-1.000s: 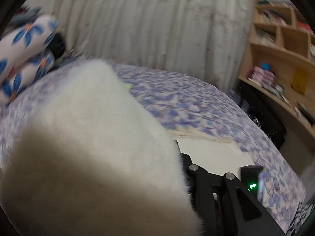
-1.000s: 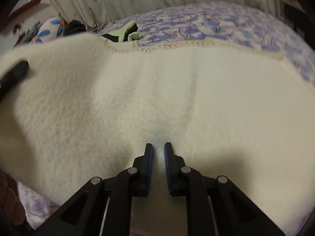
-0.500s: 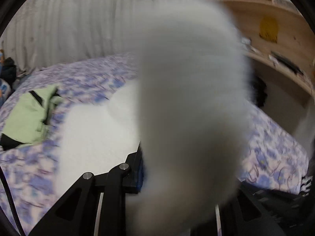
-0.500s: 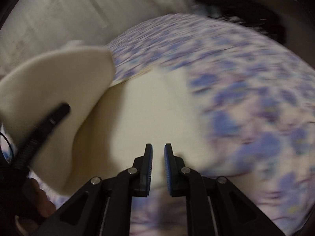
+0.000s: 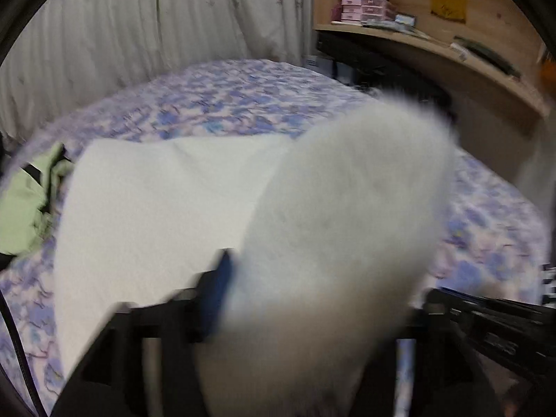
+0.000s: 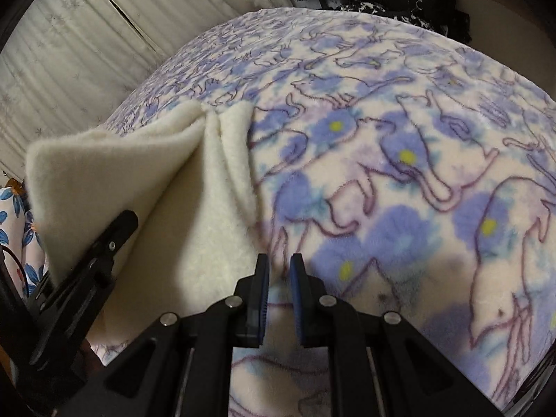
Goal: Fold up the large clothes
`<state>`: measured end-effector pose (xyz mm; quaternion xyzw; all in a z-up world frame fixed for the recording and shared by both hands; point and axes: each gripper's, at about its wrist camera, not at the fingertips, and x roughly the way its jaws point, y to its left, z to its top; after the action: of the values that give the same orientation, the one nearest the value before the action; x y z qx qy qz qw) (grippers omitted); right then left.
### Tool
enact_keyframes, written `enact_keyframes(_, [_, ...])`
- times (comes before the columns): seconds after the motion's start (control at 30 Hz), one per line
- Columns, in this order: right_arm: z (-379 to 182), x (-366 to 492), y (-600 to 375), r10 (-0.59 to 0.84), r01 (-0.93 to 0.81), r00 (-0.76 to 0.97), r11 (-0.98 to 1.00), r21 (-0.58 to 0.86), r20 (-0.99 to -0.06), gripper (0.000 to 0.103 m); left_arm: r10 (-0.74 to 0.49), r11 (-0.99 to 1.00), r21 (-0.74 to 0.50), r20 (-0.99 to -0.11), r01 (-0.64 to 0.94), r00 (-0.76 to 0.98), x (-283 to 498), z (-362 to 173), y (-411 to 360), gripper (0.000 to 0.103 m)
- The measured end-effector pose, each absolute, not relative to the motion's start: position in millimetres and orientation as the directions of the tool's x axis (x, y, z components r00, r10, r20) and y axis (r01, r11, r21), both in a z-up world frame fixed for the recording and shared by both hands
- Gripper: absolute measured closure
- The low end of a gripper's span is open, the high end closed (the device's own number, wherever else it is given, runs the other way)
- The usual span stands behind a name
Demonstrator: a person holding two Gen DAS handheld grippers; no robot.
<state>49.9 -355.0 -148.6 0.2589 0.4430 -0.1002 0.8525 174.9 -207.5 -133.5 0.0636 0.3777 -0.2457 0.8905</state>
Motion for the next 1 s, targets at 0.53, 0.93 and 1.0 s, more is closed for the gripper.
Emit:
enact_keyframes(0.53, [-41,61,-338,0.13,0.245,0.746,0.858,0.451,-0.653,0.056,-0.348,0.938,-0.256,-0.677,0.235,0.648,141,-87,-90,0.018])
enact_keyframes(0.93, [-94,184,-309,0.327,0.091,0.445,0.909,0.406,-0.833,0.055,-0.188,0.982,-0.161,-0.772,0.1,0.607,191,-117,-44,0.018])
enact_keyframes(1.0, [-106,194,-308,0.341,0.087,0.421,0.907,0.412,-0.84,0.073,-0.202,0.979,-0.176,-0.788,0.102,0.582,201,-125,-43,0.018])
